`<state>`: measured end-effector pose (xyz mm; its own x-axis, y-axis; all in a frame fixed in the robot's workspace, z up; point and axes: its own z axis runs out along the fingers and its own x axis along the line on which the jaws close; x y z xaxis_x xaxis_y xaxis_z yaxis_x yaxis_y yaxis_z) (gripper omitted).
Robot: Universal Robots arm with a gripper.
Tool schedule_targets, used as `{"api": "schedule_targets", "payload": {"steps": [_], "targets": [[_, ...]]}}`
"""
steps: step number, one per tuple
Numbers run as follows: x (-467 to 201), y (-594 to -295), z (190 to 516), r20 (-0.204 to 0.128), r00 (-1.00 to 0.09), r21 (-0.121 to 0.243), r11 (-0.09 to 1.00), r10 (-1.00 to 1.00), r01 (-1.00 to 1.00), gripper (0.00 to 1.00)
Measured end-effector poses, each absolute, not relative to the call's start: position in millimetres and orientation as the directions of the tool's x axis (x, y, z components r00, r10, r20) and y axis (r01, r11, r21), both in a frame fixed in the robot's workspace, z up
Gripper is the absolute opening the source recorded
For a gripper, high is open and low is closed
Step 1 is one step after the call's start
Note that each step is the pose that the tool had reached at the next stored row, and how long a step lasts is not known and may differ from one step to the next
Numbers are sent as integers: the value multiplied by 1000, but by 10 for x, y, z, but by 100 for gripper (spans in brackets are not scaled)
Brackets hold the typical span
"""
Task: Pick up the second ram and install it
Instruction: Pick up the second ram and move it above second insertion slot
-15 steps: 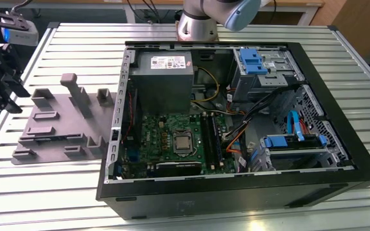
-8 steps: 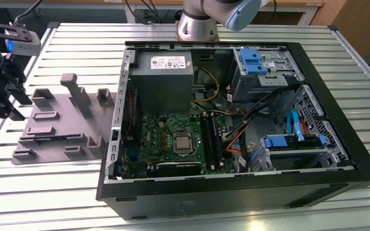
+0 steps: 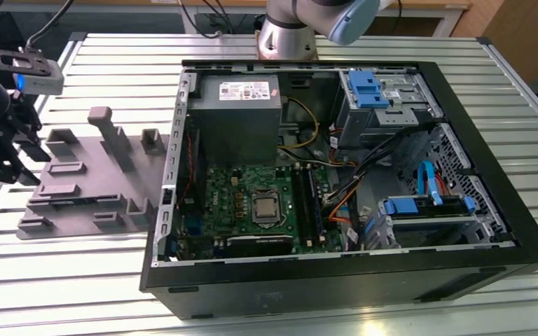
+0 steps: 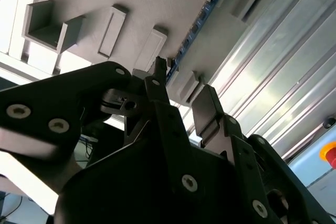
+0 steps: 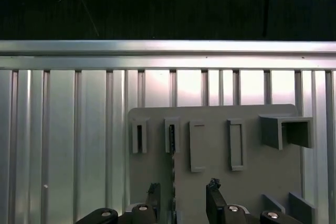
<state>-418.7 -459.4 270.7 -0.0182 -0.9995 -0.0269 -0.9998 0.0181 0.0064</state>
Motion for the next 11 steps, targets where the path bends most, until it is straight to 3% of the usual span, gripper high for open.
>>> {"api": "schedule_targets", "payload": {"steps": [11], "targets": [[-4155,-4594,2507,-27,-18,8,18,-999,-1000,47]]}}
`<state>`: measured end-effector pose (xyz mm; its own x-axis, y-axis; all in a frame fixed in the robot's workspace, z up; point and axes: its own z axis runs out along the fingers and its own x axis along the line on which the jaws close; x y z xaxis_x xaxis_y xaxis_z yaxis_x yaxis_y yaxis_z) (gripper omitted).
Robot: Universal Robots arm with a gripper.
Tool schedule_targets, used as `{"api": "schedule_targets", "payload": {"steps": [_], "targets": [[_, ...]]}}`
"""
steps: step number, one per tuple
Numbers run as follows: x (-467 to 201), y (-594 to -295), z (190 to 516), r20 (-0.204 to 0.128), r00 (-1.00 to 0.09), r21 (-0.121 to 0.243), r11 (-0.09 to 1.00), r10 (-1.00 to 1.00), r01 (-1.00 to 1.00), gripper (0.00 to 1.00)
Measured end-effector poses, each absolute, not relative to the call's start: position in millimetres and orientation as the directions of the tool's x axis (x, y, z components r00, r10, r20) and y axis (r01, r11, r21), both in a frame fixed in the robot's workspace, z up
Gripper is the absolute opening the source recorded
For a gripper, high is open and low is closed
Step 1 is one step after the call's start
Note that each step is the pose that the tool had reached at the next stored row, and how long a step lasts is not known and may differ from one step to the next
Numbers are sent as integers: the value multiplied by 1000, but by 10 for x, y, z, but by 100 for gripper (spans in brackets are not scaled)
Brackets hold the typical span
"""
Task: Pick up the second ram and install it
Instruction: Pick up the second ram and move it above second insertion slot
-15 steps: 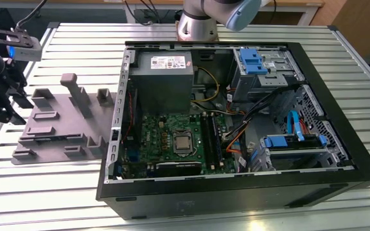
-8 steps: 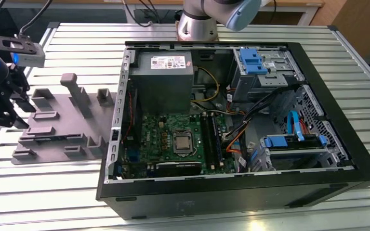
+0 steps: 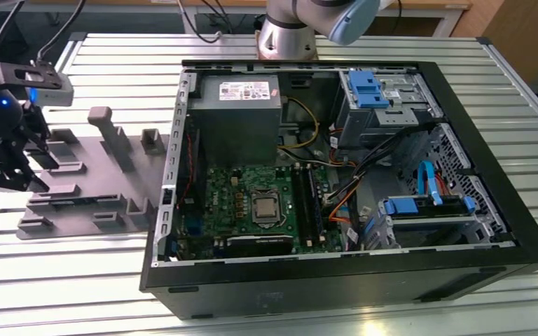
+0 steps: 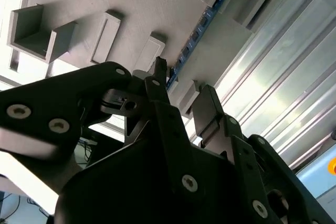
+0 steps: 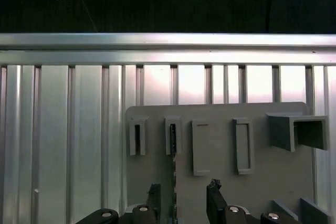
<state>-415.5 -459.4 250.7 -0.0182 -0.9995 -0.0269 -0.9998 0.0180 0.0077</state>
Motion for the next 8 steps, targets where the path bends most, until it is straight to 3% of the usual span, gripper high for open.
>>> {"api": "schedule_targets", "payload": {"steps": [8], "targets": [[-4137,-4604,2359,-27,-18,8,18,-999,-1000,47]]}}
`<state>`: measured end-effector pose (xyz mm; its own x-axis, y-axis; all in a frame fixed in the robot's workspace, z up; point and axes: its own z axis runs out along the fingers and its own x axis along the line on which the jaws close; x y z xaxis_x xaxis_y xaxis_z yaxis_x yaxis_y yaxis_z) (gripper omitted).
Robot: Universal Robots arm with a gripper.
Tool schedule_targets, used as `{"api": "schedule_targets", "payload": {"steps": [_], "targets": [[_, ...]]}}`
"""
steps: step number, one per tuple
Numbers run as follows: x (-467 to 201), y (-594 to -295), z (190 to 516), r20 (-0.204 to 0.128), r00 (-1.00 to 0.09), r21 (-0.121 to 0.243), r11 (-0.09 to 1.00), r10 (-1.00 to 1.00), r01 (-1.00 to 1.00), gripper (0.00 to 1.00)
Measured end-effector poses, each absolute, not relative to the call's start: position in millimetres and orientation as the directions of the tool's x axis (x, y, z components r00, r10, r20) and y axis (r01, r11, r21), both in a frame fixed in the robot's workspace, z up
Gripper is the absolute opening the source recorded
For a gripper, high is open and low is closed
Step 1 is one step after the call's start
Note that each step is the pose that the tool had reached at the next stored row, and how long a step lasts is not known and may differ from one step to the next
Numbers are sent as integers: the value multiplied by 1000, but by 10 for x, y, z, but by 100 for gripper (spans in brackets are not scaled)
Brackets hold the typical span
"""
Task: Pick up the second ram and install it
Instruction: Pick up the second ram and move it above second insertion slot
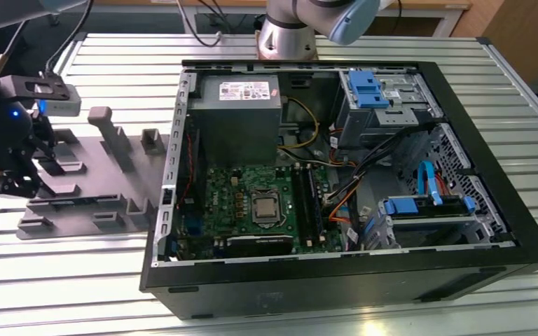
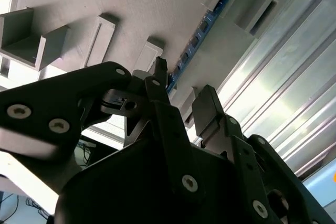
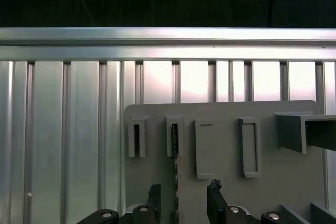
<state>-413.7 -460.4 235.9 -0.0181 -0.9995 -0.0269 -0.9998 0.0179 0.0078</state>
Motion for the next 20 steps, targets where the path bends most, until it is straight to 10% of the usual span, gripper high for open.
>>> {"api": "schedule_targets", "payload": {"steps": [20], "targets": [[-4116,-4613,2035,-27,-18,8,18,-999,-1000,47]]}}
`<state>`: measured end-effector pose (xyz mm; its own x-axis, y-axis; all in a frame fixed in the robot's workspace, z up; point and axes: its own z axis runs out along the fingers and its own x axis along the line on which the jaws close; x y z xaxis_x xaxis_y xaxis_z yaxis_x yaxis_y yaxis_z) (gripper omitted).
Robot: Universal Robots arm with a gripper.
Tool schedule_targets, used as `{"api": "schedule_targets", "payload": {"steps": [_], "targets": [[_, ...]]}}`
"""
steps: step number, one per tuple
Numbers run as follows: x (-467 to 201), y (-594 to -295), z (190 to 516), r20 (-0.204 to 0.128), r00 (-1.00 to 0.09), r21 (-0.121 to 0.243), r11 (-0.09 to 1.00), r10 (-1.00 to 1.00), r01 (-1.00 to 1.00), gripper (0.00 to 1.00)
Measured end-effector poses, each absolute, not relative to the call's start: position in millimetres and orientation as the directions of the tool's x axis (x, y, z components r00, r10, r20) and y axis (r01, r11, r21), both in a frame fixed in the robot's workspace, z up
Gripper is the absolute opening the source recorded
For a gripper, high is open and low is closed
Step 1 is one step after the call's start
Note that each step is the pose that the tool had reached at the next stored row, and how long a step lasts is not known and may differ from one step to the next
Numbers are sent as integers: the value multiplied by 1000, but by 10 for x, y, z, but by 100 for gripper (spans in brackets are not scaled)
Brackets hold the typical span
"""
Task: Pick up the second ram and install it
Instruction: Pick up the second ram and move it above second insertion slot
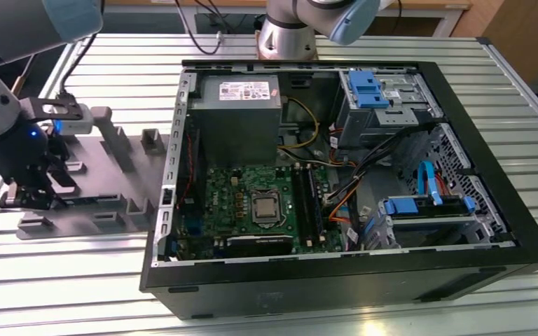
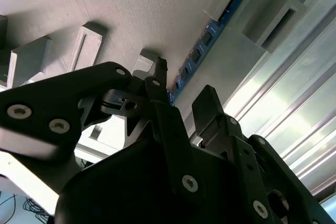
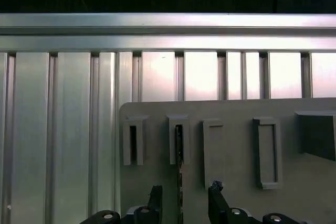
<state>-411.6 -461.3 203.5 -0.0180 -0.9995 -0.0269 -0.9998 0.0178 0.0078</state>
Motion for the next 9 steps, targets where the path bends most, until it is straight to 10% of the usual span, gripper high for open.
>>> {"api": "schedule_targets", "payload": {"steps": [9], "targets": [[-4116,-4614,1959,-27,-18,8,18,-999,-1000,46]]}}
